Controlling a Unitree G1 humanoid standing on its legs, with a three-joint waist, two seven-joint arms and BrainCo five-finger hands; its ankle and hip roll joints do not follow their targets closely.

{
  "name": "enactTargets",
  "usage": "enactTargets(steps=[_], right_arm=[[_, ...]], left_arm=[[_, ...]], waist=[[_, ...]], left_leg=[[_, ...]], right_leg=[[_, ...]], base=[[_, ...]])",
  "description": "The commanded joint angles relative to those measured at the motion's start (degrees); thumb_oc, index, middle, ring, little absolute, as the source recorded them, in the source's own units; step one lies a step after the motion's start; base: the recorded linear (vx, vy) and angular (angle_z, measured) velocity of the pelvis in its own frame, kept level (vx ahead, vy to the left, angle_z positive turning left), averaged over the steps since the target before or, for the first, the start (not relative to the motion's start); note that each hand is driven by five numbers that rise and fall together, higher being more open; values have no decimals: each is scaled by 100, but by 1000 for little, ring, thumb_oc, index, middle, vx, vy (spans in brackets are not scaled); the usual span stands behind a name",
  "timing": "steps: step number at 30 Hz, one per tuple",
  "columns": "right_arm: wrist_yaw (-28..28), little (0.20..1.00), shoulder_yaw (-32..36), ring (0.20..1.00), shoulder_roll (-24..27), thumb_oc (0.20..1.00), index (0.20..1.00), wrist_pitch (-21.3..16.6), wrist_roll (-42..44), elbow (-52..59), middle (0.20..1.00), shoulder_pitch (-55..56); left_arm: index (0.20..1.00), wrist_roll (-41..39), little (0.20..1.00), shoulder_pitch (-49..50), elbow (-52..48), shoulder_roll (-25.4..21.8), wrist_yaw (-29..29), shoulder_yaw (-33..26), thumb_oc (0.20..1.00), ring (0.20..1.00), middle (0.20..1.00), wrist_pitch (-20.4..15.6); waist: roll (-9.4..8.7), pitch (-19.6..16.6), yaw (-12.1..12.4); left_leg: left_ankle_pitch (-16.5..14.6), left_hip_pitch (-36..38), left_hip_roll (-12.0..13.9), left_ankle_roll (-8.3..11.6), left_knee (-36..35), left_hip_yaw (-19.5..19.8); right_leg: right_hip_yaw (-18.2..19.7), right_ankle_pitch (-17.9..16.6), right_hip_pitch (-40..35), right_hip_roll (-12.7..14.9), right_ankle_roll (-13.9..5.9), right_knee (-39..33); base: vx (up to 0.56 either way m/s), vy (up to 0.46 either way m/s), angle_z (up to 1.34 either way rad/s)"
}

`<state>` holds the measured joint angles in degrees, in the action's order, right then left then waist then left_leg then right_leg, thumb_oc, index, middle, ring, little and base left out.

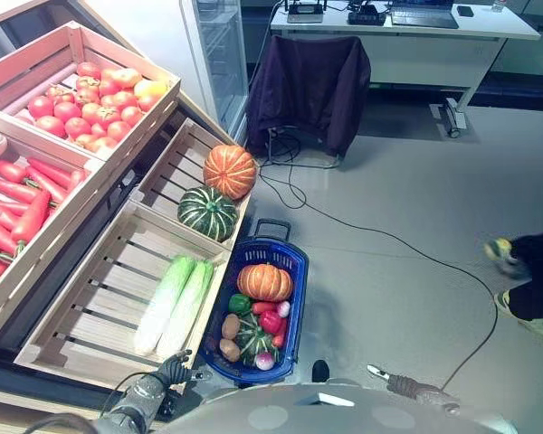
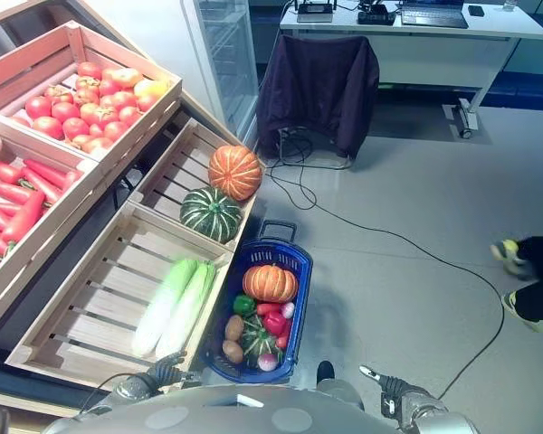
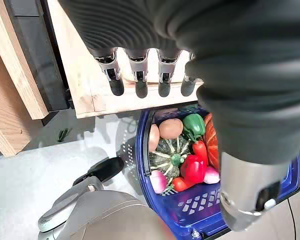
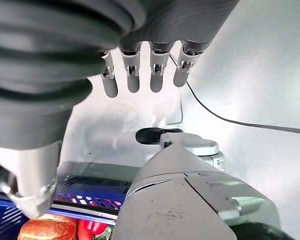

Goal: Pick up fruits and vegetables into the basket

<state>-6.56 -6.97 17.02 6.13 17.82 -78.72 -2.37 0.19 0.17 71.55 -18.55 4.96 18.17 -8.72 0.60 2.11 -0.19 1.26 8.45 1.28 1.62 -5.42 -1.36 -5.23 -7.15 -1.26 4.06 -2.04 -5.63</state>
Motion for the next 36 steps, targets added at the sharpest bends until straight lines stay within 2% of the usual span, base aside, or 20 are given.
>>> enactTargets(steps=[1, 36], right_arm=[[-2, 1000, 85, 1000, 152, 1000, 1000, -38, -96, -361, 1000, -413], [23, 1000, 78, 1000, 156, 1000, 1000, -34, -71, -337, 1000, -433]], left_arm=[[1000, 103, 1000, -312, 339, 11, 107, -188, 1000, 1000, 1000, -41], [1000, -1, 1000, -366, 337, 15, 71, -217, 1000, 1000, 1000, 8]], waist=[[-12, 236, -39], [-27, 221, -11]], left_leg=[[-523, -170, -54, 59, 42, 113], [-575, -72, -30, 49, 42, 114]], right_leg=[[-23, 780, -528, 59, -466, 67], [-60, 862, -602, 83, -455, 121]], base=[[170, 19, 3], [0, 0, 0]])
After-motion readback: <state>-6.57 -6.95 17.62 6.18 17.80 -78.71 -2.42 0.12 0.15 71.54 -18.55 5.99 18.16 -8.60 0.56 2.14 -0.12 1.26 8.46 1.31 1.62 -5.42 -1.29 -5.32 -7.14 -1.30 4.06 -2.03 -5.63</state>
